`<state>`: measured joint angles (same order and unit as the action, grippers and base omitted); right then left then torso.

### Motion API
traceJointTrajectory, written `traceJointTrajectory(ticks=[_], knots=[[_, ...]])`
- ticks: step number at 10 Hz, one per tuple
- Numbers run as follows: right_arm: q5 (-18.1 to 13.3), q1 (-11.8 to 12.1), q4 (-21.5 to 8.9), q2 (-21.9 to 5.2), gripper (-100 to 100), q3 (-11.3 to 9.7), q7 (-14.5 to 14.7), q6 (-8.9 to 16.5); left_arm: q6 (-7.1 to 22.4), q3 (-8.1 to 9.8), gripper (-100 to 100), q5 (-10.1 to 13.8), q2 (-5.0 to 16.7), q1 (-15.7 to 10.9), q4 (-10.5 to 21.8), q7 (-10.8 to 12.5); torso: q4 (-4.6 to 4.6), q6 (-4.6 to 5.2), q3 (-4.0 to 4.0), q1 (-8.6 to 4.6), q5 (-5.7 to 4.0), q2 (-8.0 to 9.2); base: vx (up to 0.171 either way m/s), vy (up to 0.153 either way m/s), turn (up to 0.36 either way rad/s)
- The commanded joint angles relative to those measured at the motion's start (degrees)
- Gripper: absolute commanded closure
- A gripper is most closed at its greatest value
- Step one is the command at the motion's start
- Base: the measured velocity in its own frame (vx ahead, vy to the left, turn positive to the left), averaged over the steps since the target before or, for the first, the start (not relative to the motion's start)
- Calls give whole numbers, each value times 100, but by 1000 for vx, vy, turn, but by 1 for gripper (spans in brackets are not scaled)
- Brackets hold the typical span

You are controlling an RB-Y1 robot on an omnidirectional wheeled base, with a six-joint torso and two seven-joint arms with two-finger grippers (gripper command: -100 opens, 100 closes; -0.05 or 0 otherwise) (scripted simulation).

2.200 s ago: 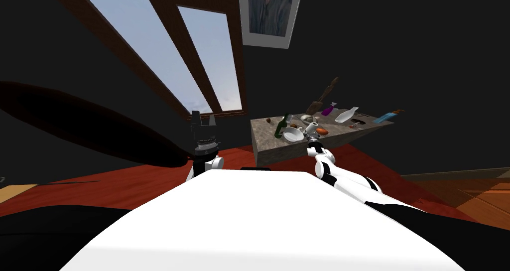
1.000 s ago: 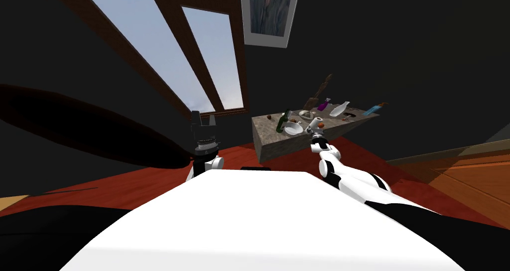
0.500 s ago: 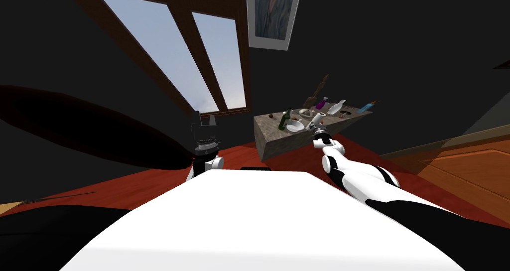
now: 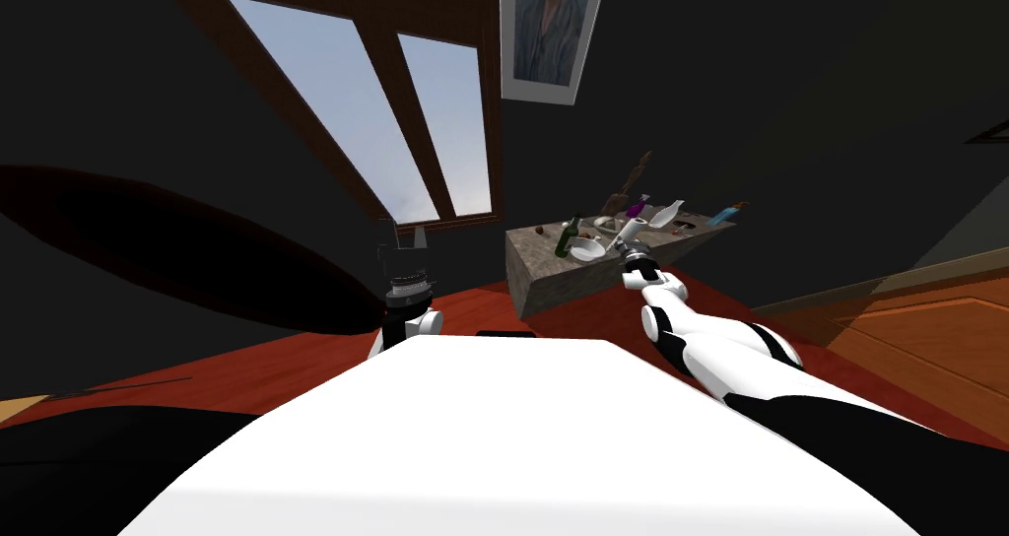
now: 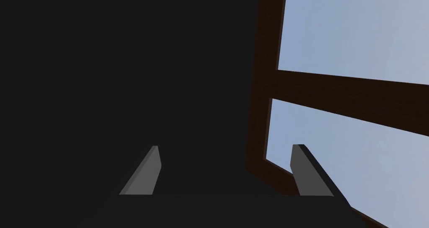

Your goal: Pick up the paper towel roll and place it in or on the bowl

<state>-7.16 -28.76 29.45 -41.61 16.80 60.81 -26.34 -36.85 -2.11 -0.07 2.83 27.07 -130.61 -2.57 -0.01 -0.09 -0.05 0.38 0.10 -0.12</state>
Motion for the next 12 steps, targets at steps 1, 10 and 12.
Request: traceJointTrajectory(ticks=[1,10,12], knots=[[83,-37,2,-112,100,-229,-106,79,0,0,0,0,0,0,0,0,0,0,0,0,0,0,38,74,58],[123,-263,-424,-410,100,-1033,-272,295,0,1,0,0,1,1,0,0,-18,-3,-29,-22,0,-41,65,29,52],[121,-272,-443,-410,-100,-1042,-274,285,0,1,0,0,1,0,0,0,-11,2,-13,-26,0,-15,3,1,1]])
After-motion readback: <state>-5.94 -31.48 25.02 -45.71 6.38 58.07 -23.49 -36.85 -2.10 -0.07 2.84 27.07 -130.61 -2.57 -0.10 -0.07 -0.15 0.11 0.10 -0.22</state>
